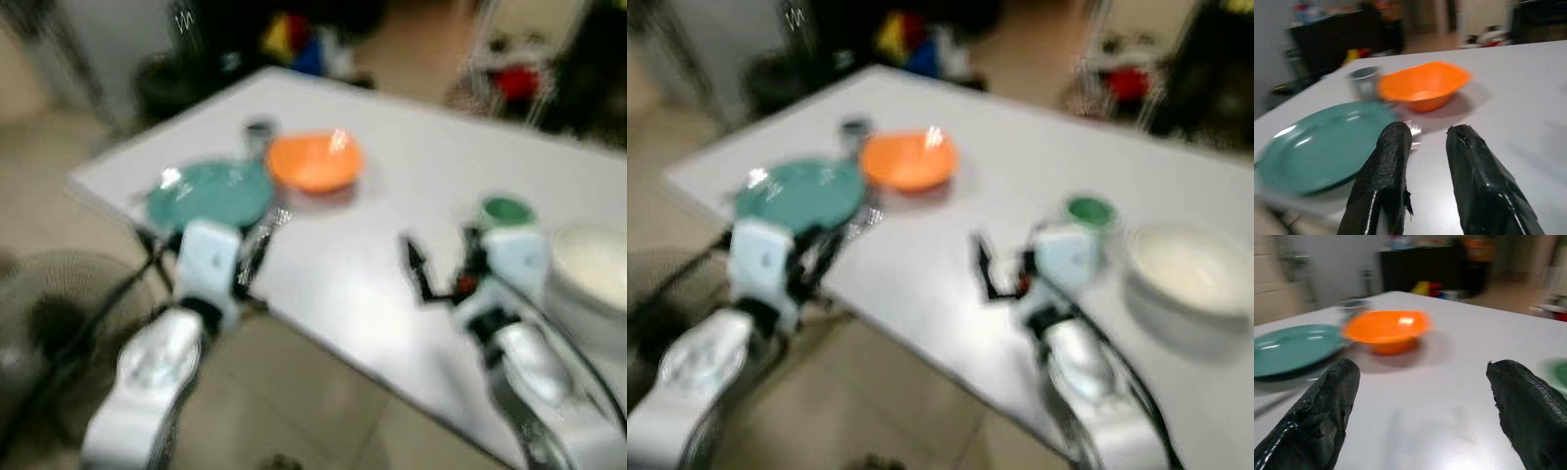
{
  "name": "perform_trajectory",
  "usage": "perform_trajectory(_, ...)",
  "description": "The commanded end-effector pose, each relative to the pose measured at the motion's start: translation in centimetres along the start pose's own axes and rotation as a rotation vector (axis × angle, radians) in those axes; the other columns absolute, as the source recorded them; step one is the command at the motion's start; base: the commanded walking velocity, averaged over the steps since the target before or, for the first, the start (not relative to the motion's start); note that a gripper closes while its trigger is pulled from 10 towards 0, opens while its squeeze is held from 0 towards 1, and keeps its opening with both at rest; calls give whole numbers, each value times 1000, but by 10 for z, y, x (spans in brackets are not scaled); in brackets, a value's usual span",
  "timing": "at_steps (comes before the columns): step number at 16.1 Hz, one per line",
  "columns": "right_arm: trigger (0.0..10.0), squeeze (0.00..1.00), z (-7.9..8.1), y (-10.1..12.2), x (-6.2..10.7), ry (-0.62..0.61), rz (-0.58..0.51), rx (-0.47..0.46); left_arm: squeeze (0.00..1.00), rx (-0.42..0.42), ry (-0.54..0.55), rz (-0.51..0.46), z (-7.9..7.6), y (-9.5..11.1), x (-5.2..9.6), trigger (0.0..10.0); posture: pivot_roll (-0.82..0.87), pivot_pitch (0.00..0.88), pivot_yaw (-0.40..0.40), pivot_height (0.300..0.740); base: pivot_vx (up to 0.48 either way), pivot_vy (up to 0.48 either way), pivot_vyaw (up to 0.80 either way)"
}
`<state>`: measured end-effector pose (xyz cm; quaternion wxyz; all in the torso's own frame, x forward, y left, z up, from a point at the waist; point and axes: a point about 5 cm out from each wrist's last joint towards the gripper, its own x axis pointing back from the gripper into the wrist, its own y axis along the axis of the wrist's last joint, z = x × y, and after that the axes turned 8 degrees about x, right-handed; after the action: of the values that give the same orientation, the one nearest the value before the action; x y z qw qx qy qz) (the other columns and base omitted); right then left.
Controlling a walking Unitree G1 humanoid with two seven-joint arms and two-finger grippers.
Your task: Setting the table
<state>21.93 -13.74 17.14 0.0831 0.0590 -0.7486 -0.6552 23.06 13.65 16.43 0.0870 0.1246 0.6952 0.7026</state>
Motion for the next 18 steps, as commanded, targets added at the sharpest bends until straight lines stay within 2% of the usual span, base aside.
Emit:
perform_trajectory(1,10000,1000,-5,-2,-1,-16,3,3,0,4,-4,-1,-3,0,1,10000,80,0,73,740,0,0,800)
perform_trajectory(4,10000,1000,-3,-2,-2,2,3,4,0,10,1,5,-3,-1,3,10000,83,0,66,740,0,0,800)
perform_trajectory(8,10000,1000,-3,-4,-4,11,6,-6,0,4,15,11,-2,-2,4,10000,96,0,44,740,0,326,800)
perform_trajectory(12,10000,1000,-5,-8,-3,-22,21,-70,0,-18,22,10,3,0,5,10000,97,0,47,740,0,330,0)
perform_trajectory(18,10000,1000,-6,-11,-3,-34,31,-86,0,-22,12,12,4,1,5,10000,97,0,54,740,0,330,0)
